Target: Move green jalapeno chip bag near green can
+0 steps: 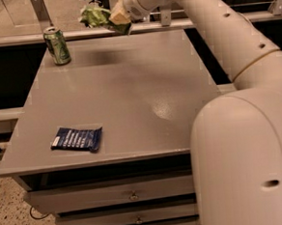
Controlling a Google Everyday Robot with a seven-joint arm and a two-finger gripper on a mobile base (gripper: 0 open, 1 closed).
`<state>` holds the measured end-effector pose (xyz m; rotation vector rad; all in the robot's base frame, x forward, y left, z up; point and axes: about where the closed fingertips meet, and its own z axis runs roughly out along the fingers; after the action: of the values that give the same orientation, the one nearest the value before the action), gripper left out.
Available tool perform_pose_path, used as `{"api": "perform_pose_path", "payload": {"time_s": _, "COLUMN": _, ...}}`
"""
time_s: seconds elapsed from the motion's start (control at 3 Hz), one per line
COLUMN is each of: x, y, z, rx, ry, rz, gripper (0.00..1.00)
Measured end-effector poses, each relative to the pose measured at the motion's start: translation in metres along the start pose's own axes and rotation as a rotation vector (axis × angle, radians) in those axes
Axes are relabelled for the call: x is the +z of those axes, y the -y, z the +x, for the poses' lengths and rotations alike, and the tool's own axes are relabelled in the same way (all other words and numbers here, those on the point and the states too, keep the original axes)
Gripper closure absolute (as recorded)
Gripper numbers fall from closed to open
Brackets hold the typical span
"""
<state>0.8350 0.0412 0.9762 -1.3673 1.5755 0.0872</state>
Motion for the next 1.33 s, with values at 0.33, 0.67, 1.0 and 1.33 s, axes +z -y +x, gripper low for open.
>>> {"api": "perform_pose_path", "payload": {"time_s": 0.33, "x": 0.039, "y": -0.006, "z": -0.015, "rx": 0.003, "ry": 0.010, "rz": -0.018, "gripper": 1.00}}
{"api": "perform_pose_path", "payload": {"time_s": 0.67, "x": 0.075, "y": -0.021, "z": -0.023, "rx": -0.017, "ry": 0.009, "rz": -0.048, "gripper": 1.00}}
{"api": "perform_pose_path", "payload": {"time_s": 1.0, "x": 0.101, "y": -0.035, "z": -0.019, "rx": -0.035, "ry": 0.011, "rz": -0.077, "gripper": 1.00}}
{"api": "perform_pose_path", "payload": {"time_s": 1.33, "x": 0.118, "y": -0.044, "z": -0.012, "rx": -0.046, "ry": 0.022, "rz": -0.097, "gripper": 1.00}}
